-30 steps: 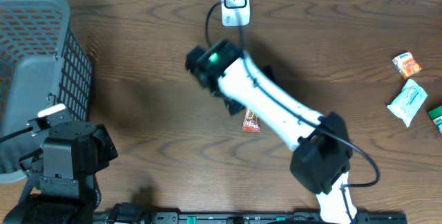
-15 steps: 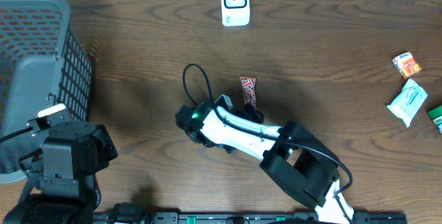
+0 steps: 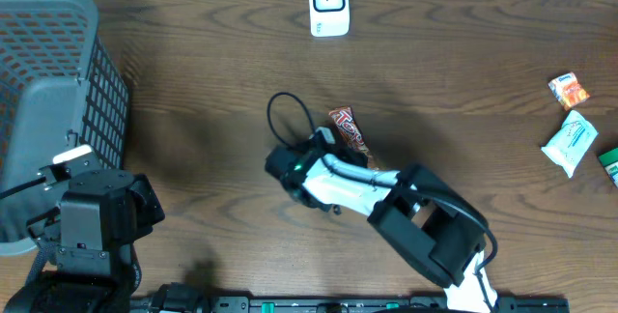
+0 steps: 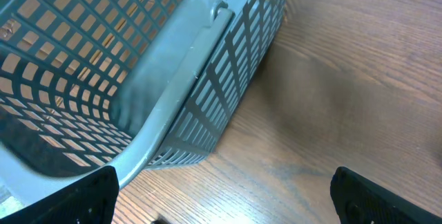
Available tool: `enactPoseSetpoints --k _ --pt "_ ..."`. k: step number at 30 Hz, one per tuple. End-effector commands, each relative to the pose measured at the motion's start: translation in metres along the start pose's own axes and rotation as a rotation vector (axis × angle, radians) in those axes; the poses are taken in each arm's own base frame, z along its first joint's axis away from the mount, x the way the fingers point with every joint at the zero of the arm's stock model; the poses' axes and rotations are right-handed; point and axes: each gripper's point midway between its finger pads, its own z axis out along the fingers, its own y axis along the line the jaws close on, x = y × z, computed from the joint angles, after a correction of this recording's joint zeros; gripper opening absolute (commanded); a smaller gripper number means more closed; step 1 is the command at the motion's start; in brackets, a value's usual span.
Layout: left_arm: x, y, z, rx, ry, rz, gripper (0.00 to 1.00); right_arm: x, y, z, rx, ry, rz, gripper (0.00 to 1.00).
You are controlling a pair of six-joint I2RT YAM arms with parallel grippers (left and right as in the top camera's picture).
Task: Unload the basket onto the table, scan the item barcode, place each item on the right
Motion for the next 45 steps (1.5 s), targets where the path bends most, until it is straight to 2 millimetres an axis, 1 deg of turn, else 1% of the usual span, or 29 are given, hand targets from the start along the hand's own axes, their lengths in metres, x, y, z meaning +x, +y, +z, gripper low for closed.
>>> enactPoseSetpoints --k 1,5,7,9,11,13,16,18,20,22,24,26,30,33,35,39,43,45 --pt "-0.001 0.002 0.0 -0.011 -0.003 0.008 0.98 0.017 0.012 0.025 -0.058 0.072 -0.03 0.01" --pt "-0.001 0.002 0.0 -0.011 -0.003 0.008 0.98 0.011 0.006 0.029 -0.057 0.067 -0.014 0.01" --pt "-0.001 0.002 0.0 -0.011 -0.003 0.008 0.98 0.009 0.007 0.025 -0.081 0.08 -0.019 0.01" --pt "-0.001 0.002 0.0 -0.011 -0.003 0.008 0.98 0.006 0.009 0.014 -0.14 0.103 -0.021 0.01" --pt "-0.001 0.002 0.0 -0.011 -0.003 0.008 0.98 0.002 0.013 -0.007 -0.261 0.133 -0.014 0.01" --pt "-0.001 0.002 0.0 -0.011 -0.003 0.008 0.98 -0.005 0.016 -0.036 -0.419 0.155 0.005 0.01" --pt "-0.001 0.002 0.0 -0.011 -0.003 0.008 0.98 -0.02 0.025 -0.09 -0.764 0.122 -0.032 0.01" --pt "-0.001 0.002 0.0 -0.011 -0.003 0.008 0.98 -0.025 0.023 -0.118 -0.969 0.082 -0.041 0.01" --pt "-0.001 0.002 0.0 -0.011 -0.003 0.008 0.98 -0.025 0.018 -0.135 -1.138 0.074 -0.033 0.01" --pt "-0.001 0.002 0.0 -0.011 -0.003 0.008 0.98 -0.022 0.012 -0.143 -1.282 0.094 -0.009 0.01" --pt "-0.001 0.002 0.0 -0.011 -0.003 0.007 0.98 -0.021 0.007 -0.141 -1.404 0.122 0.046 0.01" --pt "-0.001 0.002 0.0 -0.011 -0.003 0.007 0.98 -0.019 0.005 -0.134 -1.484 0.143 0.096 0.01" --pt "-0.001 0.002 0.0 -0.011 -0.003 0.008 0.98 -0.01 0.008 -0.107 -1.55 0.215 0.192 0.01" --pt "-0.001 0.002 0.0 -0.011 -0.003 0.008 0.98 -0.005 0.012 -0.097 -1.624 0.253 0.244 0.01" --pt "-0.001 0.002 0.0 -0.011 -0.003 0.008 0.98 0.0 0.014 -0.087 -1.615 0.278 0.261 0.01" --pt "-0.001 0.002 0.0 -0.011 -0.003 0.008 0.98 0.014 0.015 -0.059 -1.51 0.332 0.264 0.01" --pt "-0.001 0.002 0.0 -0.011 -0.003 0.008 0.98 0.022 0.01 -0.035 -1.387 0.358 0.267 0.01" --pt "-0.001 0.002 0.0 -0.011 -0.003 0.008 0.98 0.023 0.006 -0.027 -1.351 0.361 0.279 0.01"
